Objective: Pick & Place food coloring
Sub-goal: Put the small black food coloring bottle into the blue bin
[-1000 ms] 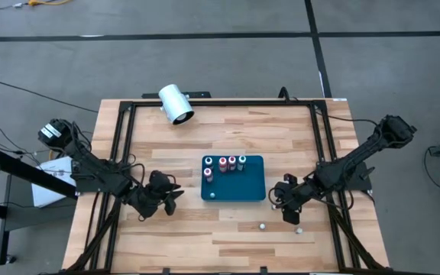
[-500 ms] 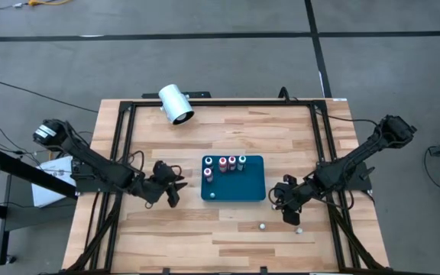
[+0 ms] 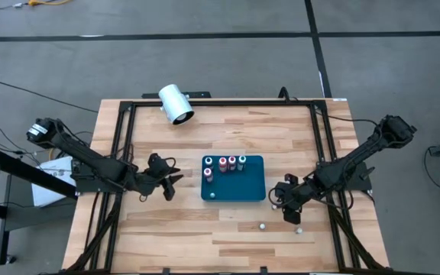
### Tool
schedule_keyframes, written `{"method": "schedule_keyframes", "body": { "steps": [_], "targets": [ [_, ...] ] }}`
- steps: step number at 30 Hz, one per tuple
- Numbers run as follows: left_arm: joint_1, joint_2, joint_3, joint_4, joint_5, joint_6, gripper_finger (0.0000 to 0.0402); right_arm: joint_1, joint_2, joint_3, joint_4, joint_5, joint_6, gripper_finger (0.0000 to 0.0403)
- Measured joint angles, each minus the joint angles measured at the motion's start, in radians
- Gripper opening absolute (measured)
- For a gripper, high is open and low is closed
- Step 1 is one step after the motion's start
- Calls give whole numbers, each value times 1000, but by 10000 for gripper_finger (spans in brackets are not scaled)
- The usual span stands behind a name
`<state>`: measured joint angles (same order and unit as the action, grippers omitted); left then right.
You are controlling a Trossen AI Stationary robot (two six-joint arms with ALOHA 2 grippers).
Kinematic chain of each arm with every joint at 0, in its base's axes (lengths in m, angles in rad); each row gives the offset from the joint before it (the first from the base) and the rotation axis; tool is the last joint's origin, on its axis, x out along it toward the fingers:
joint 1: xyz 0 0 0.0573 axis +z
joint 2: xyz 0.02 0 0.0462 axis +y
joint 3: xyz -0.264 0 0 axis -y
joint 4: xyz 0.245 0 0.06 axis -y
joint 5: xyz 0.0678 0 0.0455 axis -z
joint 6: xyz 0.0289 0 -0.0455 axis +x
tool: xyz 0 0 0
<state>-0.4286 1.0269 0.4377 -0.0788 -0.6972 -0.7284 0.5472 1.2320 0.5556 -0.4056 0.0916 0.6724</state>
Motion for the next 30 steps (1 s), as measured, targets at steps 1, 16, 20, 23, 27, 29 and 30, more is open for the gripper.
{"method": "schedule_keyframes", "body": {
  "steps": [1,16,20,23,27,29,30],
  "targets": [
    [0,-6,0,-1,-1,5,122,0,0,0,-6,8,0,92],
    [0,-165,-283,409,12,11,122,0,0,0,-5,15,8,92],
    [0,-230,-297,379,19,62,122,0,0,0,-5,12,8,92],
    [7,-269,-297,325,26,94,122,0,0,0,-5,9,8,92],
    [43,-316,-297,234,88,92,122,0,0,0,12,-15,10,103],
    [61,-337,-297,205,110,102,122,0,0,0,17,-16,34,116],
    [71,-349,-297,200,114,116,122,-1,0,0,18,-15,49,124]
  ]
}}
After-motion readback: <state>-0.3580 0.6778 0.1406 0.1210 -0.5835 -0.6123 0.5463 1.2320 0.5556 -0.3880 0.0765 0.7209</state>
